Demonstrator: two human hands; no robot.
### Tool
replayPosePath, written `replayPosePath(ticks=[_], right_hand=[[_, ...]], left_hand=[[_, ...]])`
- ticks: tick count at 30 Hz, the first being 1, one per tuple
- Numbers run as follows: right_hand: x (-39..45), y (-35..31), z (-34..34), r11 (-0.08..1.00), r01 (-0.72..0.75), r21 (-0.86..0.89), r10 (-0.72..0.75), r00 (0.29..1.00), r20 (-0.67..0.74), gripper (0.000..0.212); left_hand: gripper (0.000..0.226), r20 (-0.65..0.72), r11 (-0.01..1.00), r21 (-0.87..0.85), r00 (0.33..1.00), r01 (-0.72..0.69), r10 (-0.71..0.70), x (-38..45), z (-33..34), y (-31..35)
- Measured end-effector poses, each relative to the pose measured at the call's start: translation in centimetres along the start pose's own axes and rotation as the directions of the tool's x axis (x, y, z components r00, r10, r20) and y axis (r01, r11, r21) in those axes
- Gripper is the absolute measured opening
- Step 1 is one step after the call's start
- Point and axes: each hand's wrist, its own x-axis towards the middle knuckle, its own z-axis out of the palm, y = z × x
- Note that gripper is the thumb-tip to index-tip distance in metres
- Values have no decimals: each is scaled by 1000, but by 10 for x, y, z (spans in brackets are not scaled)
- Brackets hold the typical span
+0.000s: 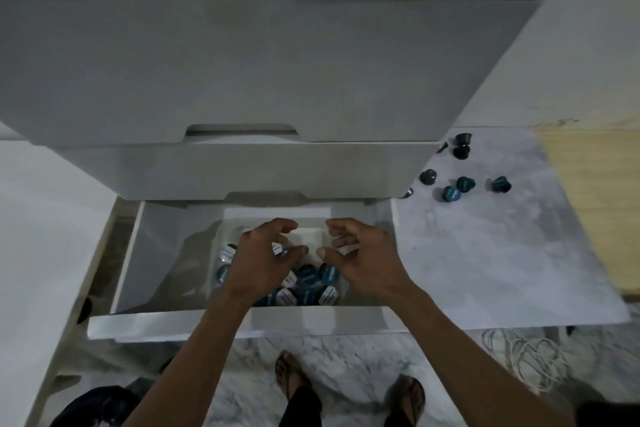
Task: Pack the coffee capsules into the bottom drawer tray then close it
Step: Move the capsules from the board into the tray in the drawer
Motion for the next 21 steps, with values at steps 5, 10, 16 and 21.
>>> replayPosePath(ticks=[5,10,16,21], right_hand=[[-32,18,-85,996,51,74,-46,996,-76,46],[-58,76,-195,998,-9,58,18,986,-165,38],[-62,153,-294,987,-130,-90,110,974,-198,32],[-23,197,-326,966,-175,-189,141,974,-179,33]], left_hand=[[43,-55,994,-106,998,-28,23,-9,57,68],[35,-72,984,-161,995,-79,68,-13,143,151],[35,40,986,-164,999,-30,37,-3,244,197],[39,38,999,-53,999,-3,5,38,283,207]])
